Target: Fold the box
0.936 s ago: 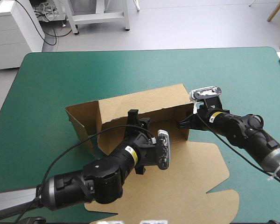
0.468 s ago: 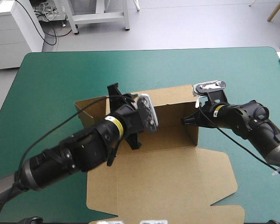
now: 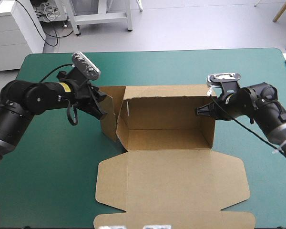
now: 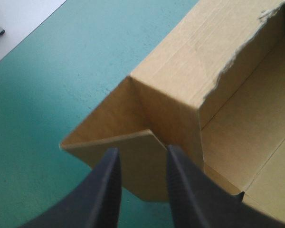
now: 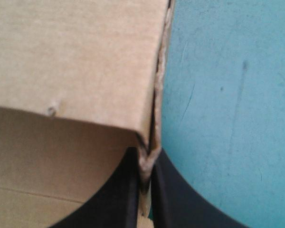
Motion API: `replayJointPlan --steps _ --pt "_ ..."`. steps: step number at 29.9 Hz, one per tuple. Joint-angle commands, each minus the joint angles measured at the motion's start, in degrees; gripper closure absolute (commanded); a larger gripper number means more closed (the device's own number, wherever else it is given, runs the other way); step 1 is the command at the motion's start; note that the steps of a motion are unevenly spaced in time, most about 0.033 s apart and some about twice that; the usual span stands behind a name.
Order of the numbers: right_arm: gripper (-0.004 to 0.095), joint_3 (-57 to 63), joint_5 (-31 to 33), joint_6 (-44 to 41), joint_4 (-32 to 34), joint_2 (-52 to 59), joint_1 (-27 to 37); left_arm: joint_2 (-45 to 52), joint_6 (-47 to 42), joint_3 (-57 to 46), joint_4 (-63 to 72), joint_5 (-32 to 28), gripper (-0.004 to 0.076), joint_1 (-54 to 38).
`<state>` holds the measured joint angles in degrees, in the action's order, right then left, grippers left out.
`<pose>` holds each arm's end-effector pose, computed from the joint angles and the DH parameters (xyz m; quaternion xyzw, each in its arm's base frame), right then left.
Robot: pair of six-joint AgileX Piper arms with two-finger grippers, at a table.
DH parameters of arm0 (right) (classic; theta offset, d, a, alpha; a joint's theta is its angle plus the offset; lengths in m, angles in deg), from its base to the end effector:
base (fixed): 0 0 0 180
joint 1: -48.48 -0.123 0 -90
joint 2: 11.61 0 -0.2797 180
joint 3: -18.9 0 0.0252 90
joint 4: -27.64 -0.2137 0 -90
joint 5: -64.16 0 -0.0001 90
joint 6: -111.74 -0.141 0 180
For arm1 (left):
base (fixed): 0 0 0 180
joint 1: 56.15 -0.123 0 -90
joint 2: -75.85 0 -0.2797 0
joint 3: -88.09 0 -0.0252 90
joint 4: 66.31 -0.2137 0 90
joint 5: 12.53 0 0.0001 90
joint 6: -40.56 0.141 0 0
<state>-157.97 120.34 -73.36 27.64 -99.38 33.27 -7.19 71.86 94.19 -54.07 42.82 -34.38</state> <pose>0.2699 0.0734 0.3059 -0.0845 0.9553 0.0500 0.2789 0.2437 -0.1238 0.3811 0.3884 0.8225 -0.0710 0.4094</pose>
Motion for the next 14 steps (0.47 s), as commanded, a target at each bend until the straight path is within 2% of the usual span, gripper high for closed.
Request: replayJointPlan --steps 1,4,7,10,14 --pt "0.0928 -5.1 0.49 2.5 0.72 -3.27 0.79 4.22 4.09 -0.24 9.63 -1.21 0.0633 -4.97" --pt "0.0928 -7.98 0.61 2.72 0.62 -7.96 0.79 7.99 4.78 -4.35 10.17 -1.88 0.0731 -5.61" --pt "0.0929 -10.67 0.73 4.25 0.0 -13.01 0.79 13.31 4.78 -10.54 10.17 -5.18 0.0731 -5.61" --pt "0.0929 -13.0 0.73 5.1 0.0 -17.45 0.79 20.13 3.65 -18.98 9.45 -11.45 0.0731 -5.61" --pt "0.0929 -15.51 1.14 6.2 -0.31 -22.33 0.79 30.88 -2.65 -31.22 5.11 -17.74 0.0731 -5.61"
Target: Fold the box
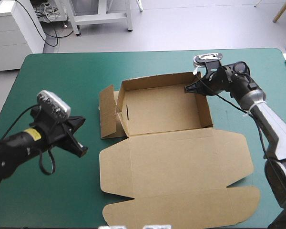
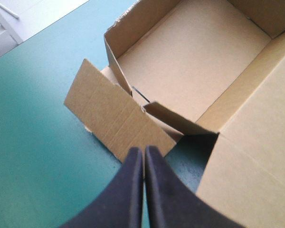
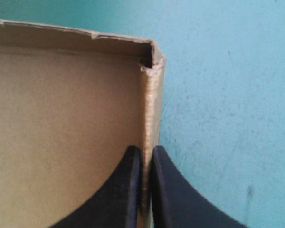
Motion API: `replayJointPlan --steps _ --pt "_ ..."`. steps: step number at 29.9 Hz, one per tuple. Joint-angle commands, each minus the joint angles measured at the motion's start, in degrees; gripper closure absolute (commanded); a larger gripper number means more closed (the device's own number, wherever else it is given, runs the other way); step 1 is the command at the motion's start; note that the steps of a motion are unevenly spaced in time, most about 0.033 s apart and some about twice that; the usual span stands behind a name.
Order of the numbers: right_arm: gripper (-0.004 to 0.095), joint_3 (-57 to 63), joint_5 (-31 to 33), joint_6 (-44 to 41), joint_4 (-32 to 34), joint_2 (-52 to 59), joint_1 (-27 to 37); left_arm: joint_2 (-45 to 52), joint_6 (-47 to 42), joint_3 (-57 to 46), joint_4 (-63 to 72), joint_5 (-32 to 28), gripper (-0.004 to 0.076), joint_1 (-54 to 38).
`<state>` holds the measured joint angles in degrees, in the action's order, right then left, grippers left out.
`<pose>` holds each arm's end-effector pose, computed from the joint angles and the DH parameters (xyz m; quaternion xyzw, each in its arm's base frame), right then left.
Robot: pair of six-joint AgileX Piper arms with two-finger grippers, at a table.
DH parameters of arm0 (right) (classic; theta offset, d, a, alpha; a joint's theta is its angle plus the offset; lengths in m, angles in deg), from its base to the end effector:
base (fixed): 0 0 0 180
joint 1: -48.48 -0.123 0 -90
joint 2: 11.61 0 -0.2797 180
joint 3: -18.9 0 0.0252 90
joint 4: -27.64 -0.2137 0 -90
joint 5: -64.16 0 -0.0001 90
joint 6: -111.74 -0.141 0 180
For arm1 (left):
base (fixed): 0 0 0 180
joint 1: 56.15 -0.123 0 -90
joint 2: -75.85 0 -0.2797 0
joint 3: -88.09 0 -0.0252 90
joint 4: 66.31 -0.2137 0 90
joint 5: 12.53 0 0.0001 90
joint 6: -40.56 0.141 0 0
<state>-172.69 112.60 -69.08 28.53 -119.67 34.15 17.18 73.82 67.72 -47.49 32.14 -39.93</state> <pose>0.3714 0.0932 0.2745 -0.1153 0.9465 0.0327 0.2998 0.1599 -0.0798 0.3542 0.3202 0.8103 -0.0855 0.4834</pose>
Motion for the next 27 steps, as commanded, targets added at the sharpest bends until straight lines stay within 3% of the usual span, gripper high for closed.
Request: replayJointPlan --steps 1,7,17,20,25,27 --pt "0.0929 -1.14 8.88 1.91 -1.2 -3.01 -0.09 8.32 -6.7 -7.26 -3.6 -7.45 0.0732 -0.06" --pt "0.0929 -2.98 9.04 2.95 -0.89 -6.99 -0.09 18.05 -19.49 -17.92 -13.68 -6.76 0.0731 -0.06" --pt "0.0917 -4.74 7.65 3.57 -0.89 -8.03 -0.09 29.86 -28.46 -28.28 -20.03 -5.68 0.0731 -0.06" --pt "0.0842 -7.08 8.84 3.57 -0.89 -8.03 -0.09 32.24 -29.56 -29.49 -21.49 -4.83 0.0731 -0.06" --pt "0.0613 -14.5 13.46 3.57 -0.43 -8.03 -0.09 33.61 -29.56 -29.53 -21.49 -4.27 0.0731 -0.06" --pt "0.0582 -17.3 16.43 3.32 0.71 -8.03 -0.09 33.61 -29.56 -29.53 -21.49 -3.37 0.0731 -0.06"
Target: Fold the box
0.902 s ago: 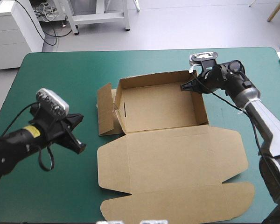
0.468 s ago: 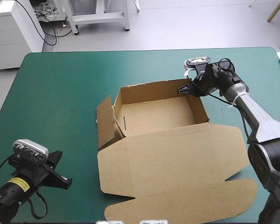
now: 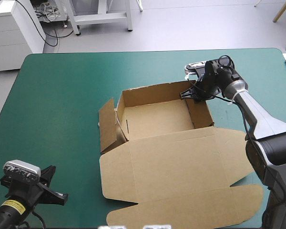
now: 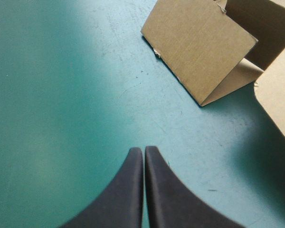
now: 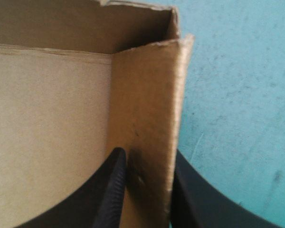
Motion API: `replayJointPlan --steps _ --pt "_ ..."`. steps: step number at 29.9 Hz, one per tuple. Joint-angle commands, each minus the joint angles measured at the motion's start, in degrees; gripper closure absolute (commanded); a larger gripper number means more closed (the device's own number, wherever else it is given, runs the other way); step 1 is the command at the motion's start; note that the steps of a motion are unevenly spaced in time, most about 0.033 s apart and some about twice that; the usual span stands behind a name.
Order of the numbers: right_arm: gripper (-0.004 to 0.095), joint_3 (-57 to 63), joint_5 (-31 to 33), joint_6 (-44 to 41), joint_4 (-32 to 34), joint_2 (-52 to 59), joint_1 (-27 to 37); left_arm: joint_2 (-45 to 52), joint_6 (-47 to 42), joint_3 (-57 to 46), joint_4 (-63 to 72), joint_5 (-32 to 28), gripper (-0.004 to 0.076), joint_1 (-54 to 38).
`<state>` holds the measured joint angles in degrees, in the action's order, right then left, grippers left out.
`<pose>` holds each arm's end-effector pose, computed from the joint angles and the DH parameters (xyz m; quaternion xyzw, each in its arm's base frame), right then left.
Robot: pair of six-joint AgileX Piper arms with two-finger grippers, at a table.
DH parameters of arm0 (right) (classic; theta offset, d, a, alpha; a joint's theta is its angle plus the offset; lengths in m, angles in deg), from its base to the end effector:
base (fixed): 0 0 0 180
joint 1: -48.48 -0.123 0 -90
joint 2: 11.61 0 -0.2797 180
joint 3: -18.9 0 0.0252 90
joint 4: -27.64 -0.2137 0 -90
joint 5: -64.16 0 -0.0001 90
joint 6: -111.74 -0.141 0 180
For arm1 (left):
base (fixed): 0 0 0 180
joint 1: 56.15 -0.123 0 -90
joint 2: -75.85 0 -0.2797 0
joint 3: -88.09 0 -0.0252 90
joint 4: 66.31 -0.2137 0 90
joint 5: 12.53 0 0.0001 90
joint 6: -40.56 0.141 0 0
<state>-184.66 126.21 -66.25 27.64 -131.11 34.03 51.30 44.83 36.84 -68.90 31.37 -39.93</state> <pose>0.3928 0.1012 0.2386 -0.1405 0.9715 0.0207 0.1898 0.0675 -0.0150 0.2462 0.1599 0.8496 -0.0307 0.5017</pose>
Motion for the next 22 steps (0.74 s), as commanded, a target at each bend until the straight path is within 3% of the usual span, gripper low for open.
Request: replayJointPlan --steps 1,7,13,22 --pt "0.0577 -7.49 5.12 0.37 2.75 3.41 0.03 -0.51 -0.57 1.36 -0.09 -2.07 0.0731 -0.06" --pt "0.0563 -8.93 5.0 0.64 2.15 7.93 0.03 -0.51 -0.57 1.46 -0.09 0.09 0.0731 -0.06" --pt "0.0388 -8.58 5.0 0.77 2.15 12.48 0.03 -0.51 -1.03 1.46 0.17 0.07 0.0731 -0.06" --pt "0.039 -6.93 5.0 0.09 1.4 12.32 0.03 -0.51 -1.03 1.46 0.39 0.07 0.0731 -0.06"
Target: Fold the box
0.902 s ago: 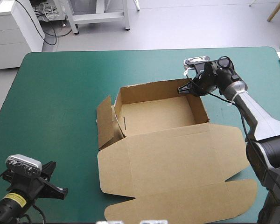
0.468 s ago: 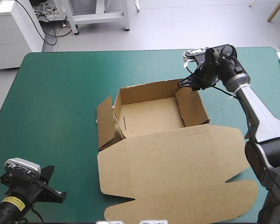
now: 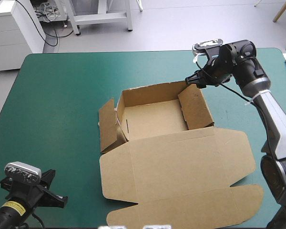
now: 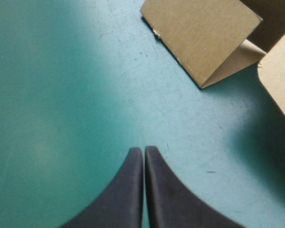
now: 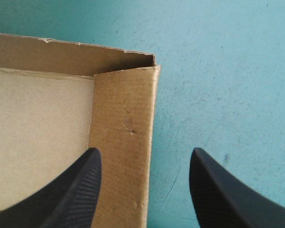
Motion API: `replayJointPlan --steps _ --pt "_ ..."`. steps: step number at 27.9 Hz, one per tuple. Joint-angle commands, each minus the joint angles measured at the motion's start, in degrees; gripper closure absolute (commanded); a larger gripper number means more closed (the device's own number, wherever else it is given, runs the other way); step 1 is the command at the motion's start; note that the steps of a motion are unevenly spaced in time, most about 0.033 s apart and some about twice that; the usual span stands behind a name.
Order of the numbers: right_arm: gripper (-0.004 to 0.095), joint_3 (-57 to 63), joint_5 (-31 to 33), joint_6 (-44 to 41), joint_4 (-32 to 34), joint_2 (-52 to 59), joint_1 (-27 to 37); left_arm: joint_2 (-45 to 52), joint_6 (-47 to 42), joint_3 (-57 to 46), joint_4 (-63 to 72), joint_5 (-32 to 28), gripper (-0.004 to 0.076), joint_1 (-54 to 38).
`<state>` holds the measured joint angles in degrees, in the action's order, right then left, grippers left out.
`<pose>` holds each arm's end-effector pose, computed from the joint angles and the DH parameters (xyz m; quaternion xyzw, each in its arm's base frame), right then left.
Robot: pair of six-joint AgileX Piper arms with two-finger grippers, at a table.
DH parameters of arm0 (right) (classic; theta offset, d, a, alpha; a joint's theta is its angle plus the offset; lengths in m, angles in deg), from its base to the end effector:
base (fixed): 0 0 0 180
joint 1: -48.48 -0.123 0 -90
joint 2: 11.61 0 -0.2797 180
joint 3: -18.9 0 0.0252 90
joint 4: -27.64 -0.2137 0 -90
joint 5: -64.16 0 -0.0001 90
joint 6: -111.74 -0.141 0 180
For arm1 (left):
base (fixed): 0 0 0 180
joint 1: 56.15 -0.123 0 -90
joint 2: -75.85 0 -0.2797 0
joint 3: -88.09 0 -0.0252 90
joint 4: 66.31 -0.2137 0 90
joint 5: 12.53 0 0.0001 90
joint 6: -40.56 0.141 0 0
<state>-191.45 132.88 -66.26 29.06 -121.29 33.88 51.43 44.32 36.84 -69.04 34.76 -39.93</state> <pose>0.3628 0.0911 0.3310 -0.1399 0.9511 0.0179 0.2749 0.0632 -0.0132 0.2393 0.1581 0.8641 -0.0288 0.4770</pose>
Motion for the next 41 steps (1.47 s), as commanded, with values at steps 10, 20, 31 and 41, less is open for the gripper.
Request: replayJointPlan --steps 10,20,31,41 --pt "0.0397 12.75 -3.94 0.1 0.05 0.12 0.17 -0.64 -0.52 1.46 0.53 -3.32 0.0731 -0.06" --pt "0.0685 13.63 -6.67 0.1 -3.38 -4.22 0.17 -0.64 -0.52 1.46 0.53 -3.32 0.0731 -0.06" --pt "0.0929 13.52 -4.79 0.32 -2.95 0.04 0.17 -0.64 -0.52 1.46 0.53 -3.32 0.0731 -0.06" --pt "0.0929 13.52 -1.77 -0.09 1.17 16.51 0.17 -0.64 -0.67 1.46 0.53 -3.32 0.0731 -0.06"
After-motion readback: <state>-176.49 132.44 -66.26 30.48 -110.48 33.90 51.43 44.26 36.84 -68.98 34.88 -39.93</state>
